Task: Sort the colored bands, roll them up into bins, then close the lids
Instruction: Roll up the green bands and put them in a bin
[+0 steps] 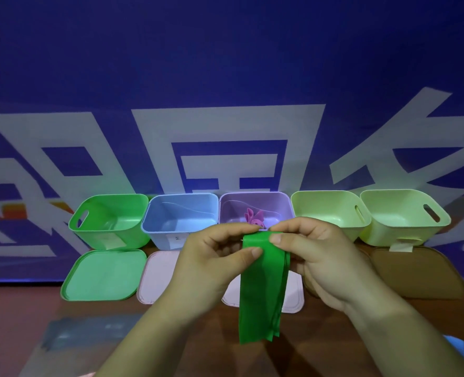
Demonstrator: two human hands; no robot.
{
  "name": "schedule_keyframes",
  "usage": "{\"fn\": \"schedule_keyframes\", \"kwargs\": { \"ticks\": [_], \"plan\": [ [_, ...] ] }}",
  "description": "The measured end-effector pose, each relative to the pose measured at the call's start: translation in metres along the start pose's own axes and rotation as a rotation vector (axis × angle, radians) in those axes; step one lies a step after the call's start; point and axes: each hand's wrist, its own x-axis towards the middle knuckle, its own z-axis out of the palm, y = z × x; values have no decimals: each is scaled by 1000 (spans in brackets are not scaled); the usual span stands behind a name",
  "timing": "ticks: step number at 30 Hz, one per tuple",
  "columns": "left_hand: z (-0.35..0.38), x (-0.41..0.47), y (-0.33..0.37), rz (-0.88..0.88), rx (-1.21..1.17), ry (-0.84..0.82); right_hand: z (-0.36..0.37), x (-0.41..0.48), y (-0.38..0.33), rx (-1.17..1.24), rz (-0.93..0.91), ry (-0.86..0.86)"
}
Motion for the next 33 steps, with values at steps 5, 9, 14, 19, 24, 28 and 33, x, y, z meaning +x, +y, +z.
{"fn": "schedule_keyframes", "kwargs": {
  "ticks": [5, 9, 14, 19, 24, 28, 33],
  "plan": [
    [-31, 0, 3, -24, 32, 47, 32, 8, 4, -65, 34, -28],
    [-60, 0, 7, -76, 2, 63, 58, 12, 9, -216, -78, -39],
    [-89, -3, 13, -90, -10, 71, 84, 13, 18, -310, -209, -72],
    [-109, -4, 17, -80, -32, 76, 104, 12, 25, -310, -274, -92],
    [-119, -6, 19, -92, -90, 55, 117, 12, 31, -284, -298, -78],
    [-128, -7, 17, -96, -87, 38, 126, 9, 38, -273, -291, -74],
    [-139, -8, 14, -74, -43, 6, 136, 9, 43, -215, -286, -54]
  ]
}}
